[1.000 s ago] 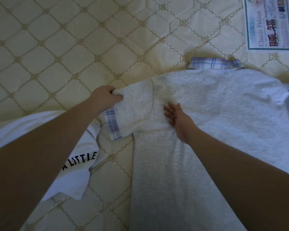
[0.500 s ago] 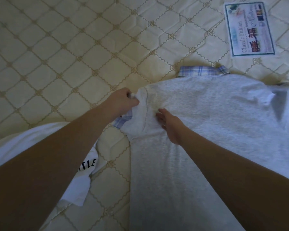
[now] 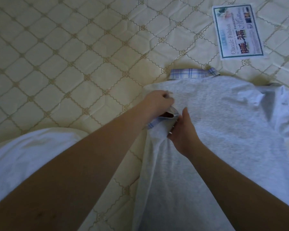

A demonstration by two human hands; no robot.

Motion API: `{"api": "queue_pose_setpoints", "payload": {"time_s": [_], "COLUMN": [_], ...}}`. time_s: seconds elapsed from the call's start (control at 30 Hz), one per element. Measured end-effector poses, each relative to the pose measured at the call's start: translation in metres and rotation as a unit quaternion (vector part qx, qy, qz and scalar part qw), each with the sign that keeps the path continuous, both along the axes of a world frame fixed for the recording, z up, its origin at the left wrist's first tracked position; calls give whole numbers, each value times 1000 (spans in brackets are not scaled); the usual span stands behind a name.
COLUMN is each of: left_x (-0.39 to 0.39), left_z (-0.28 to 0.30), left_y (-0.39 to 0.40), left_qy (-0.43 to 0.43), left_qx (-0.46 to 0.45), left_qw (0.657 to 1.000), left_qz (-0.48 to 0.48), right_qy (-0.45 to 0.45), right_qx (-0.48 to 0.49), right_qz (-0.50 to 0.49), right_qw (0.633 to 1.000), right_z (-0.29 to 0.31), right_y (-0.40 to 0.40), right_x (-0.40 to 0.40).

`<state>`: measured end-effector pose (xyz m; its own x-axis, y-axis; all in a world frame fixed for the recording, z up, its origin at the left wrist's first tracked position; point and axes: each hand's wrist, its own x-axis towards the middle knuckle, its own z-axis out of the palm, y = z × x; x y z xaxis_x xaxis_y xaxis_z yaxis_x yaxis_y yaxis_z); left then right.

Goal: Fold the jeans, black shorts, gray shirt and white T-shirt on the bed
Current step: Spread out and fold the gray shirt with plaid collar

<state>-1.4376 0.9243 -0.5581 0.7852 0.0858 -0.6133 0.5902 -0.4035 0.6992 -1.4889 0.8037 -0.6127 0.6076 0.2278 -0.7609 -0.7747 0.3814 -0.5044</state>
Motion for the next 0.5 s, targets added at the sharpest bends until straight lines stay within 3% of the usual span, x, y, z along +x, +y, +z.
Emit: {"api": "queue_pose_setpoints", "payload": {"time_s": [0.07, 0.13, 0.23, 0.33, 0.4, 0.5], "left_x": [-1, -1, -1, 4, 12, 30], "left_z": [-3, -11, -30, -57, -70, -80], "left_y": [-11, -3, 28, 59, 69, 69], "left_qy": [-3, -47, -109, -92, -73, -83], "left_qx": [-89, -108, 55, 218, 273, 293], "left_qw": [996, 992, 992, 961, 931, 906], "left_qz": [-1, 35, 26, -142, -232, -293], "right_qy": [11, 29, 48, 13, -14, -43], "right_qx": [5, -5, -75, -168, -239, -361], "right_qz": [-43, -59, -46, -10, -4, 12], "right_qw": [999, 998, 995, 986, 971, 931], "right_z": [-8, -17, -27, -31, -33, -32], "right_y": [-17, -29, -35, -28, -19, -4], "right_x": [1, 2, 1, -2, -3, -1]}}
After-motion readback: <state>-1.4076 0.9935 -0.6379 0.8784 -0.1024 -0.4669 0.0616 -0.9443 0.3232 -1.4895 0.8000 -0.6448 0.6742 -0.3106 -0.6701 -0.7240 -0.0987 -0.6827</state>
